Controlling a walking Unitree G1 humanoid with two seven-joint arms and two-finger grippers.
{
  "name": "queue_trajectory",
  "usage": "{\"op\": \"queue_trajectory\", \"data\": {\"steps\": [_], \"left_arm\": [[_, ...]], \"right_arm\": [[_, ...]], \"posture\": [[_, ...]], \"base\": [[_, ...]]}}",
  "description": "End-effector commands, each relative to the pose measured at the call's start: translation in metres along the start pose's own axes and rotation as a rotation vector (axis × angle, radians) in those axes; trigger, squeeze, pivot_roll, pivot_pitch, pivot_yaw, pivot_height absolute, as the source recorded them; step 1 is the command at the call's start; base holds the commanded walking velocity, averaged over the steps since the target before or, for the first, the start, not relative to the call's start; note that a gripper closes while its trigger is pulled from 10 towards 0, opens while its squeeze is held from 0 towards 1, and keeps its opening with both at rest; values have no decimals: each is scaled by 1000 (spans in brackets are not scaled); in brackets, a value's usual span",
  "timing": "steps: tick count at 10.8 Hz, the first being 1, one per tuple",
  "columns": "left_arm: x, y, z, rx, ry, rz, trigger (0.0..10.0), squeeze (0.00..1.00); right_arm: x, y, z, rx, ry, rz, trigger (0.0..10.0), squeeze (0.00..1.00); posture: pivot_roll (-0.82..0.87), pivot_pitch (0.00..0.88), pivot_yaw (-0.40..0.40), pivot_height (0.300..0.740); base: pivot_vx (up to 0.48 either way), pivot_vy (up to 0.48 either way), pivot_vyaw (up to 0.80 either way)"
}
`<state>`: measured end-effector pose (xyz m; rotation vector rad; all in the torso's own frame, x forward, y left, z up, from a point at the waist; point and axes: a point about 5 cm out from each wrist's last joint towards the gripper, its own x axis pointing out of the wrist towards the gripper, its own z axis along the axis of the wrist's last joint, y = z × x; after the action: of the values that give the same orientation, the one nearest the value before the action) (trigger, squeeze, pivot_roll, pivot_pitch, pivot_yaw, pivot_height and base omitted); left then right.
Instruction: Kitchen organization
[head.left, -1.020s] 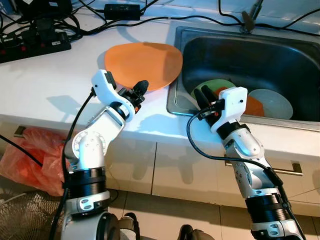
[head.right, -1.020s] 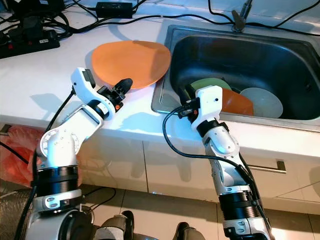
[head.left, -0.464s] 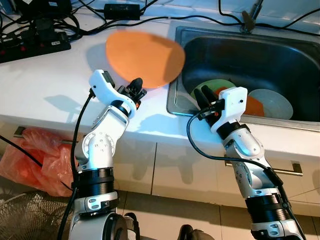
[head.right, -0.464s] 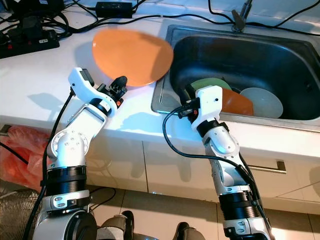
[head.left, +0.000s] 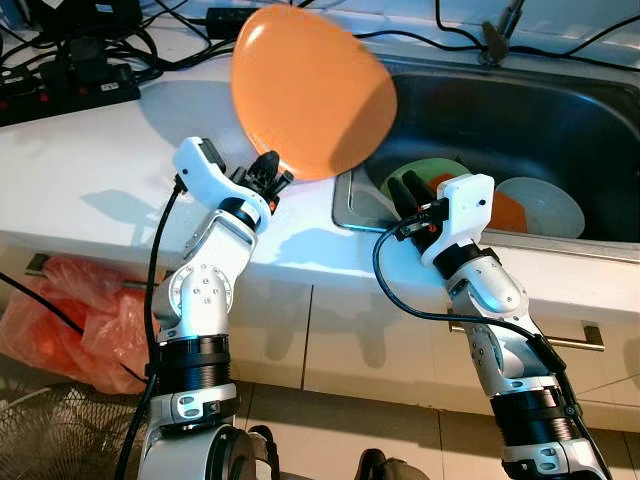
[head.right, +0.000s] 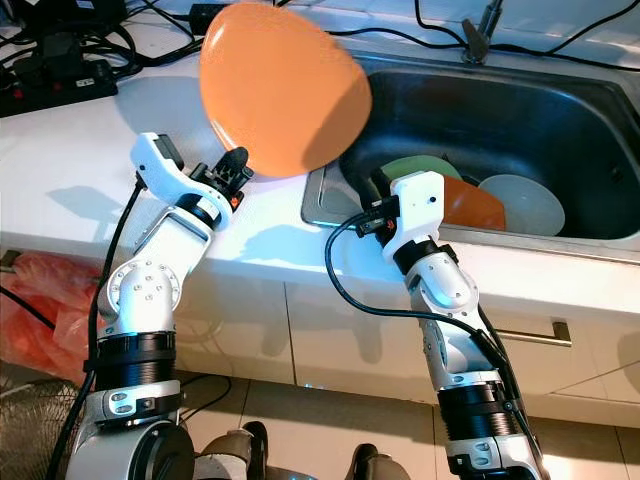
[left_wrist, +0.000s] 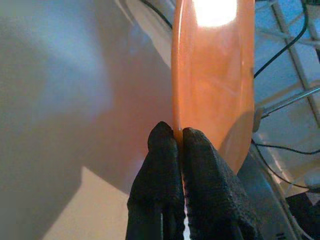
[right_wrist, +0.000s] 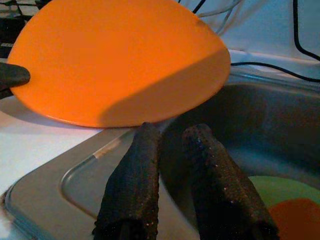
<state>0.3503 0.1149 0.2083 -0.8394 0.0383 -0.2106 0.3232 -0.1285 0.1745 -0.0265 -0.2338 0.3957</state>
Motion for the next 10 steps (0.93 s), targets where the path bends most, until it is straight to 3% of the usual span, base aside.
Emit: {"op": "queue_trajectory", "data": {"steps": [1, 4, 7, 8, 10], "left_arm": [[-1, 4, -6, -15, -3, 13, 0, 0], [-4, -7, 7, -40, -139, -67, 0, 0], [-4, -18, 10, -32, -157, -129, 0, 0], [-4, -21, 7, -44, -152, -156, 10000, 0], [-4, -27, 2, -76, -143, -208, 10000, 0]], "right_arm": [[-1, -3, 0, -7, -1, -9, 10000, 0], [1, -5, 2, -14, -9, -31, 10000, 0], [2, -6, 3, -13, -17, -47, 10000, 0], [3, -7, 4, -8, -23, -55, 10000, 0], [5, -10, 7, 37, -39, -86, 10000, 0]], "posture": [[190, 165, -14, 740], [192, 164, -16, 740], [192, 165, -15, 740], [191, 164, -15, 740], [190, 162, -15, 740]], "base": [[0, 0, 0], [0, 0, 0], [0, 0, 0], [0, 0, 0], [0, 0, 0]]}}
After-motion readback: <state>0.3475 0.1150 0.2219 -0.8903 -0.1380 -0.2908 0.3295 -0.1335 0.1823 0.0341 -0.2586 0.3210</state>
